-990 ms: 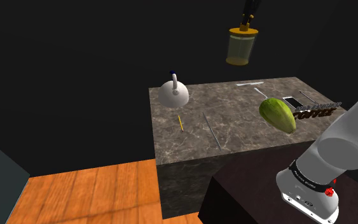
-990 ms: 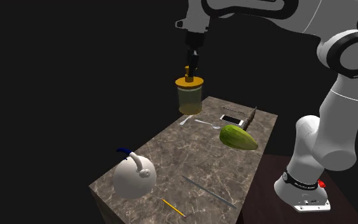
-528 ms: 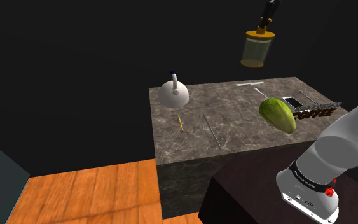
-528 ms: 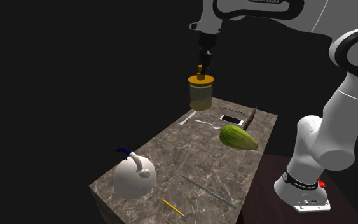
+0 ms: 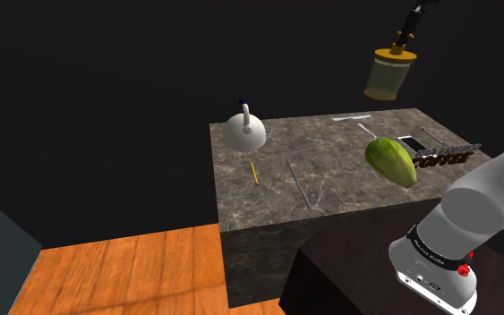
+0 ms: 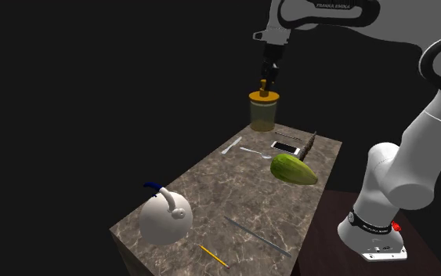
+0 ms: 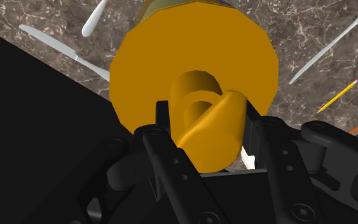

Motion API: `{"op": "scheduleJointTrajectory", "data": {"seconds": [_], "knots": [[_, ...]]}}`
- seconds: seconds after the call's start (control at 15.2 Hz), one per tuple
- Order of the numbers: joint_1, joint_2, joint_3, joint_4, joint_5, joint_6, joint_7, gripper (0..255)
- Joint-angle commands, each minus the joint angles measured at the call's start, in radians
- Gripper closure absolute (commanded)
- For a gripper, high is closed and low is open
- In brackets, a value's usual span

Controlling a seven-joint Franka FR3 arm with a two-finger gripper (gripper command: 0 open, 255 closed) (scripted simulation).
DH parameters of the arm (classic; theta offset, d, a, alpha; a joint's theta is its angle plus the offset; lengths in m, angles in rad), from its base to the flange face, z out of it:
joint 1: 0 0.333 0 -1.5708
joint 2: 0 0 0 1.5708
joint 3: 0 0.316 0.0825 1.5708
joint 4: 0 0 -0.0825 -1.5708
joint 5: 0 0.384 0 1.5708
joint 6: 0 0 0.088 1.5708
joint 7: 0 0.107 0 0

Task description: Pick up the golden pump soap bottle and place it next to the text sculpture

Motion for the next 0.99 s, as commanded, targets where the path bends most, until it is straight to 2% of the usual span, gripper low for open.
{"op": "scheduleJointTrajectory", "data": {"seconds": [0.0,0.53,0.92], "knots": [[-0.019,-0.004,-0.033,-0.013,-0.005,0.01,-0.052,255],[-0.087,0.023,-0.168,-0.01,-0.006,0.027,-0.256,255],[-0.139,0.102,-0.286,0.042,0.033,0.034,-0.43,255]]}}
